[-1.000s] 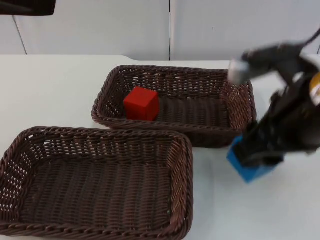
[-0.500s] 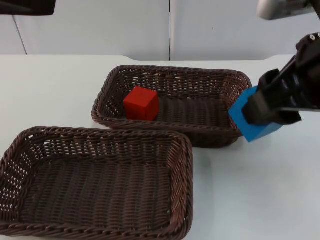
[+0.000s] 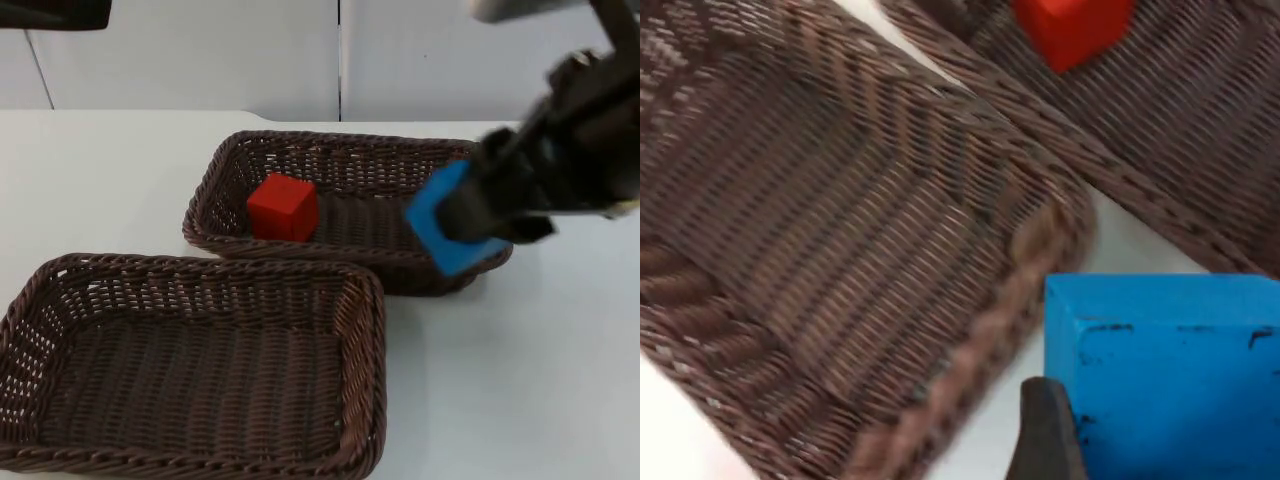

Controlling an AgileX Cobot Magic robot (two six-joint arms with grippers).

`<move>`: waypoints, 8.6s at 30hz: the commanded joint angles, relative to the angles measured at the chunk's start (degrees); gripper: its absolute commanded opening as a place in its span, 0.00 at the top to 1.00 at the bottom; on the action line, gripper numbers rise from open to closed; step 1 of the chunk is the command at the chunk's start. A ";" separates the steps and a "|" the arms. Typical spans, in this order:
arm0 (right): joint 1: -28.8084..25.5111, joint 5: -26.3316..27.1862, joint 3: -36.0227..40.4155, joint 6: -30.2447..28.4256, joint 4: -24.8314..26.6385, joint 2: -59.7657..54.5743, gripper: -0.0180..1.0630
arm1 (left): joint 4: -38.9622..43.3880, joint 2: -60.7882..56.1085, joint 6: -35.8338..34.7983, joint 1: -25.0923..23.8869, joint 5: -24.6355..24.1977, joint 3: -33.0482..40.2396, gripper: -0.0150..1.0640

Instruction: Pick up one cube with the left hand and place it into the upper basket. Pick up one cube with the right hand and place it into the lower basket.

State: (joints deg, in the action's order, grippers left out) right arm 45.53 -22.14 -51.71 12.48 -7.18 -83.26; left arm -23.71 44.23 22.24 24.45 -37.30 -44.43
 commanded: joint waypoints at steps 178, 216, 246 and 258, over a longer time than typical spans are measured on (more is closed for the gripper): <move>13.67 -35.36 15.55 -1.97 -1.78 82.78 0.34 | 19.48 -44.23 -17.10 0.14 -21.87 14.01 0.01; 13.67 -39.85 22.14 -6.14 1.67 83.26 0.31 | 21.35 -44.23 -18.05 0.14 -24.21 15.94 0.01; 13.67 -39.74 22.14 -6.93 1.36 83.26 0.01 | 21.70 -44.23 -18.06 0.14 -24.25 15.94 0.01; 13.67 -39.74 22.14 -6.93 1.36 83.26 0.01 | 21.70 -44.23 -18.06 0.14 -24.25 15.94 0.01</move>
State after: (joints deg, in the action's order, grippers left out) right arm 58.96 -62.16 -29.65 6.04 -5.74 -0.13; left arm -2.15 0.22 4.48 24.45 -61.33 -28.67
